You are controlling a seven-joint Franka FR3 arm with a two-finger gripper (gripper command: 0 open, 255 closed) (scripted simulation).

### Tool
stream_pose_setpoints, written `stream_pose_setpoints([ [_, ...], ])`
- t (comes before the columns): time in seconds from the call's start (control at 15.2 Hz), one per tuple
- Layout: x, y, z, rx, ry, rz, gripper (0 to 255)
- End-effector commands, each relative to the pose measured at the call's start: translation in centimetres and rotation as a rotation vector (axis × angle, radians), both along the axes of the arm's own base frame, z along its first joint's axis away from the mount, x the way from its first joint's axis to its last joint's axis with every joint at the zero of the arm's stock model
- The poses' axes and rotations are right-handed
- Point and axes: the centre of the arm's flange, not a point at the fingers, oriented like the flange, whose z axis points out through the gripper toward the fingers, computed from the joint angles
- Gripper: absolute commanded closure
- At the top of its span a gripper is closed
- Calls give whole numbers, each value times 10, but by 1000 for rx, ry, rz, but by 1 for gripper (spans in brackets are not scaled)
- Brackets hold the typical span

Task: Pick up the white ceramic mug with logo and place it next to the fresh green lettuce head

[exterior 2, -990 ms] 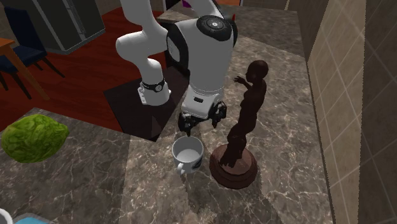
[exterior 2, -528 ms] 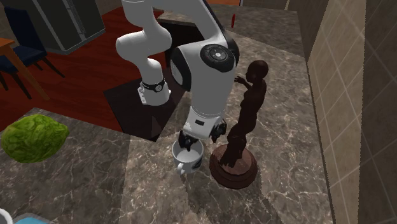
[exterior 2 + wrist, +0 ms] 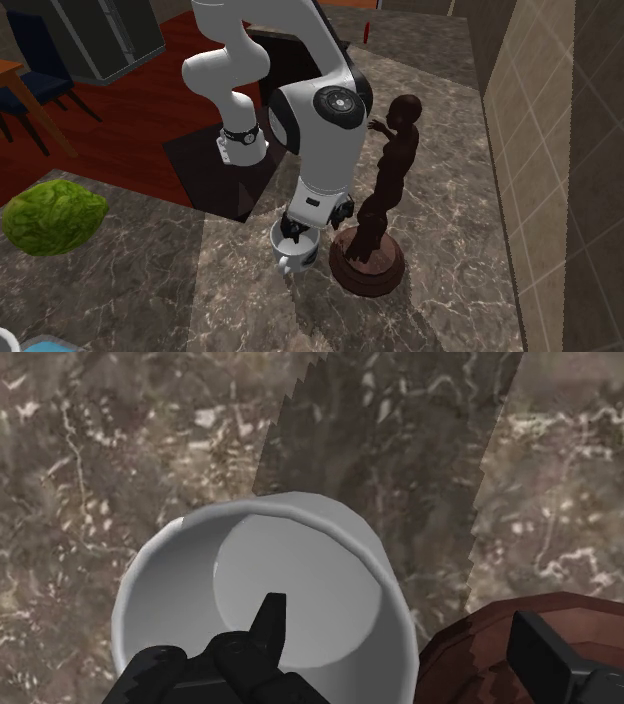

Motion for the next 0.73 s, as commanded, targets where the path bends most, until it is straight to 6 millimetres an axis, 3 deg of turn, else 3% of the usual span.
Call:
stream_pose_setpoints([
  [0.0, 0, 0, 0, 0, 0, 0, 0],
  [0.13, 0, 0, 0, 0, 0, 0, 0],
  [0.2, 0, 0, 0, 0, 0, 0, 255],
  [0.66, 1, 1, 6, 0, -1, 0, 255],
])
